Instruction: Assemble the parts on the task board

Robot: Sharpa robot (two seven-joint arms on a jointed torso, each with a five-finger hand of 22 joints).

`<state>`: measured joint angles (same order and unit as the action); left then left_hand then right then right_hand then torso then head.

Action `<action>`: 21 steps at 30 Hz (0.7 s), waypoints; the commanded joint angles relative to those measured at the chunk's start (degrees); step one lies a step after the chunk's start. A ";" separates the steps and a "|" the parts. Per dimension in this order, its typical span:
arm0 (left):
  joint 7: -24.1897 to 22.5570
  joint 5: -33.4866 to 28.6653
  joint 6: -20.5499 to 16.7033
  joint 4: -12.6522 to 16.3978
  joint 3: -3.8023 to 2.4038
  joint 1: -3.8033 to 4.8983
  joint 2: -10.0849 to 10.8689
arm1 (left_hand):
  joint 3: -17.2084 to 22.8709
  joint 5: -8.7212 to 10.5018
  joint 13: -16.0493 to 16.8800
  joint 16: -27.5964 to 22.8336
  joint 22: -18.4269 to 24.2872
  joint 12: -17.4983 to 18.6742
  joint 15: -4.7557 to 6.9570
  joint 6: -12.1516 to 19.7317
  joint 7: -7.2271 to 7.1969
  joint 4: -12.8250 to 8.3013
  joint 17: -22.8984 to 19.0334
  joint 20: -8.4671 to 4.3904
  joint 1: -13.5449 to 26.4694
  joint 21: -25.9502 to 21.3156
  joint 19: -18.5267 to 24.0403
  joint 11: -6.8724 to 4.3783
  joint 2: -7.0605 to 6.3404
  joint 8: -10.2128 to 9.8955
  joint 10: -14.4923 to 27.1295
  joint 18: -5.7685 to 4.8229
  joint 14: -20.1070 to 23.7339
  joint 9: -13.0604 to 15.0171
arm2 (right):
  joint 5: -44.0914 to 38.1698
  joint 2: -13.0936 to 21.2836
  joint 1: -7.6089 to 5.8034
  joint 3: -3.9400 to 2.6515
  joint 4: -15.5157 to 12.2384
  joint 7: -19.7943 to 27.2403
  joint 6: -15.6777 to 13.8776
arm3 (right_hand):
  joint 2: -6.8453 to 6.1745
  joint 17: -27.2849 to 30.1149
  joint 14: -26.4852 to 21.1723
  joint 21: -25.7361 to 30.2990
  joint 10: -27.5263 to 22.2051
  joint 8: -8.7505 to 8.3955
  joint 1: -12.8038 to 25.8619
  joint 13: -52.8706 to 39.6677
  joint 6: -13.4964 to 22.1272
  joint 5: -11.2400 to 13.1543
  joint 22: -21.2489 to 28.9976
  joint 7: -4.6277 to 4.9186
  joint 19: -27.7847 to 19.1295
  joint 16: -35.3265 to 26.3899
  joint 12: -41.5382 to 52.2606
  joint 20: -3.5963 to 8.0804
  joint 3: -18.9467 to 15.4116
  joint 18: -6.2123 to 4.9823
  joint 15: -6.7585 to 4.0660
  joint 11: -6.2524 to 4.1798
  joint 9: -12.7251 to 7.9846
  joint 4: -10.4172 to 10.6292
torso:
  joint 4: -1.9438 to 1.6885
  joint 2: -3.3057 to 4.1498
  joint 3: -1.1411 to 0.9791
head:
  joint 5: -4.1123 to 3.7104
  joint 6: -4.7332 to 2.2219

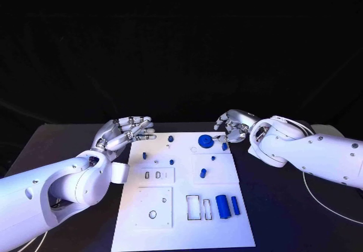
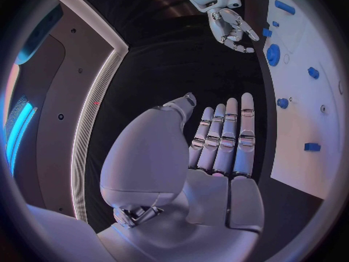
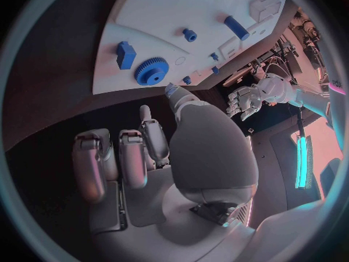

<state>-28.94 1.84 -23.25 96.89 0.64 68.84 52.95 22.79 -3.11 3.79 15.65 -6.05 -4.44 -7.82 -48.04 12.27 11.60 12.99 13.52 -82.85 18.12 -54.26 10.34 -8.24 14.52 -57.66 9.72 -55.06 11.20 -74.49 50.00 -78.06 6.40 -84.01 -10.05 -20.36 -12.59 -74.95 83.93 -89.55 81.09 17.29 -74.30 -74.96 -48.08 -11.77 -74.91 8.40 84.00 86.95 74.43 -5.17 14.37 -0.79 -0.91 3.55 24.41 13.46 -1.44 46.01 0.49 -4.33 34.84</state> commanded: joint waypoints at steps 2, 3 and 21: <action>-0.68 0.18 1.00 0.16 -0.05 0.06 0.06 | 0.46 0.01 -0.04 -0.26 0.07 0.24 -0.21 -0.14 1.21 -0.13 0.10 -0.02 0.19 0.30 -0.12 0.22 -0.15 -0.27 -0.24 0.71 0.40 -0.07 | 2.46 -0.88 0.17 0.01 0.96 -0.26 3.59 | 0.24 -10.39 5.15 -0.45 1.66 0.43 -1.19 -5.35 0.73 -0.35 -15.09 0.24 6.00 1.45 3.62 -0.56 -1.16 0.79 0.55 0.23 0.11 0.46 | -0.05 0.06 0.03 | 0.37 0.33; -0.68 0.18 0.98 0.14 -0.05 0.06 0.09 | 0.46 0.01 -0.04 -0.26 0.07 0.24 -0.21 -0.14 1.21 -0.13 0.10 -0.02 0.19 0.30 -0.12 0.22 -0.15 -0.27 -0.24 0.71 0.40 -0.07 | 2.58 -1.22 0.23 0.04 1.29 -0.34 3.73 | 0.43 -11.51 5.36 -0.45 2.58 0.49 -1.54 -6.85 0.92 -0.33 -15.09 0.36 6.00 1.87 5.46 -0.70 -1.57 0.79 0.71 0.37 0.14 0.70 | 0.00 0.08 -0.01 | 0.34 0.37; -0.62 0.18 1.01 -0.11 -0.05 0.06 -0.04 | 0.50 0.01 -0.03 -0.33 0.09 0.28 -0.23 -0.14 1.20 -0.22 0.11 -0.01 0.16 0.30 -0.10 0.22 -0.21 -0.30 -0.26 0.70 0.48 -0.08 | 1.67 -5.56 0.76 0.29 4.71 -1.13 3.29 | 1.17 -13.78 5.79 -0.45 5.32 0.81 -3.49 -11.05 1.62 -0.56 -15.09 0.83 6.00 2.67 10.65 -1.27 -2.61 0.79 1.27 0.91 0.24 1.29 | -0.06 0.00 0.08 | 0.41 0.93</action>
<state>-28.99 1.84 -23.24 96.73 0.64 68.84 53.04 23.01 -3.11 3.79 15.66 -6.04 -4.44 -8.01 -48.04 12.27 11.37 13.03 13.52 -82.85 18.12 -54.26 10.34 -8.24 14.53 -57.66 9.72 -54.87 11.20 -71.81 44.56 -77.36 6.67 -79.46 -10.54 -17.91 -11.25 -74.94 83.92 -89.80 83.84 17.94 -77.32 -74.96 -46.86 -11.98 -74.90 9.22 84.11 89.25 84.93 -6.07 11.92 -0.79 -0.10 4.09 24.57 14.86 -1.59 46.05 0.63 -3.92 35.68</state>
